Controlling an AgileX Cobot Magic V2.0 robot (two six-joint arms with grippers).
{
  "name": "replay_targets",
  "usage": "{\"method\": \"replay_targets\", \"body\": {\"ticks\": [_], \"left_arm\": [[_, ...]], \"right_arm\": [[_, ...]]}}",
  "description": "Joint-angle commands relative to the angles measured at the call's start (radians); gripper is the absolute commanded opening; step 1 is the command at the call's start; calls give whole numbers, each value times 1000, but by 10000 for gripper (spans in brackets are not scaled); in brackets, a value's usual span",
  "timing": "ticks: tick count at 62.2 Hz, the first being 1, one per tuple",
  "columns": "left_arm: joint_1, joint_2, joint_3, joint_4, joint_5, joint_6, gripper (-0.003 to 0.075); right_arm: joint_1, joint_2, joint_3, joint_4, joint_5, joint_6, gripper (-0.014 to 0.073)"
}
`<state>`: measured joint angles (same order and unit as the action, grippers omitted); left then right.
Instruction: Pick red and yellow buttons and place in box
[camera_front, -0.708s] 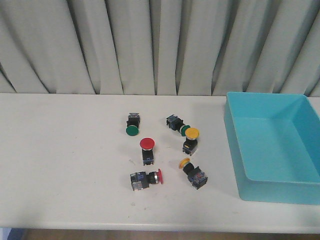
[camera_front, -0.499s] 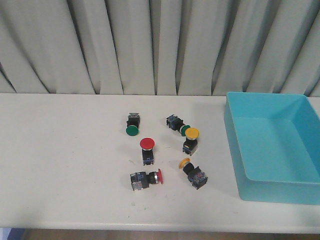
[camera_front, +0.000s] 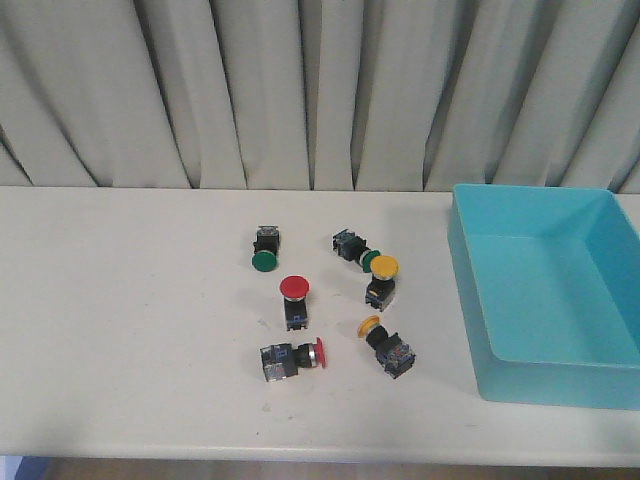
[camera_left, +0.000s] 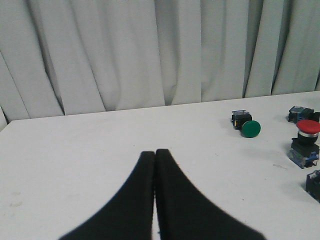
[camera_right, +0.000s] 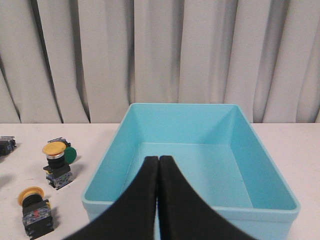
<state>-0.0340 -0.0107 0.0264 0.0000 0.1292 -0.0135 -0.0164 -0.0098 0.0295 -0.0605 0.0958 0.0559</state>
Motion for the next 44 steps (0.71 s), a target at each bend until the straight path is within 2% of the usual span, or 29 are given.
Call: {"method": "replay_targets", "body": {"ticks": [1, 17, 20, 24, 30, 33, 38, 44], "left_arm": [[2, -14, 49, -6, -74, -3, -6], [2, -15, 49, 0, -79, 4, -6], [5, -15, 49, 46, -124, 38, -6], [5, -15, 49, 84, -260, 67, -6], [5, -15, 27, 67, -471, 56, -6], [5, -13, -12, 64, -529, 25, -6], [5, 30, -119, 65, -518, 0, -6], [5, 194, -298, 82, -446, 2, -6]], "right_arm": [[-2, -11, 7, -10, -73, -2, -8], [-2, -11, 4, -13, -90, -3, -8], [-2, -11, 4, -13, -140, 0, -8], [-2, -11, 1, 5, -250, 16, -8], [-2, -8, -47, 27, -500, 19, -7], [-2, 3, -94, 29, -640, -13, -6], [-2, 93, -210, 42, -746, -50, -6], [-1, 274, -425, 14, -698, 7, -6]]}}
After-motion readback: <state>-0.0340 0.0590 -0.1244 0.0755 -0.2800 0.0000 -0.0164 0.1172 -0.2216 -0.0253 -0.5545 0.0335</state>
